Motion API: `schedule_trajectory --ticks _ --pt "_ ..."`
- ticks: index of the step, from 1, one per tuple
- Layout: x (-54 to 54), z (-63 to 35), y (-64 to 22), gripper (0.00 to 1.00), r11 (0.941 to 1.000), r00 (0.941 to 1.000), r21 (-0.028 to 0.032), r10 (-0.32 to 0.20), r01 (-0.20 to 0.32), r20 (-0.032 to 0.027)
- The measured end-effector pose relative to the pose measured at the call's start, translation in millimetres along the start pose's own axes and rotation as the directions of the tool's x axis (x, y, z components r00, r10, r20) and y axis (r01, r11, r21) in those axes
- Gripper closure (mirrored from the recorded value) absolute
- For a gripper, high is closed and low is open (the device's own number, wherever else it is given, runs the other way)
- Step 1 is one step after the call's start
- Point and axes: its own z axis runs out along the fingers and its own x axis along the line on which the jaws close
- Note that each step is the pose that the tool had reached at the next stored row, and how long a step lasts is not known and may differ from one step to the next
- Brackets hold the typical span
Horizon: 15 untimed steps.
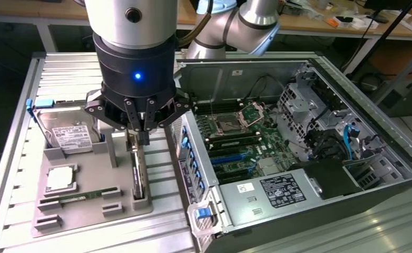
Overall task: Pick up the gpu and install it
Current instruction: 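Pick up the gpu and move the gpu toward the slot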
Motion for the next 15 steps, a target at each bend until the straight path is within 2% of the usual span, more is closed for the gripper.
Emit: schedule_trajectory --ticks 2,3,5,9,10,11,14,15 --pt "0.0 0.0 0.0 0.89 1.0 1.0 0.0 0.0 0.0 0.0" --pt "0.0 0.0 0.0 0.83 1.0 1.0 0.0 0.0 0.0 0.0" --pt "0.0 0.0 0.0 0.83 1.0 1.0 0.0 0.0 0.0 0.0" --pt "0.0 0.0 0.0 0.58 1.0 1.0 0.0 0.0 0.0 0.0" --pt "0.0 0.0 0.0 0.58 1.0 1.0 0.0 0.0 0.0 0.0" --pt "0.0 0.0 0.0 0.52 1.0 1.0 0.0 0.0 0.0 0.0" --pt "0.0 0.0 0.0 0.46 1.0 1.0 0.0 0.0 0.0 0.0" --pt "0.0 0.0 0.0 0.4 1.0 1.0 0.0 0.0 0.0 0.0"
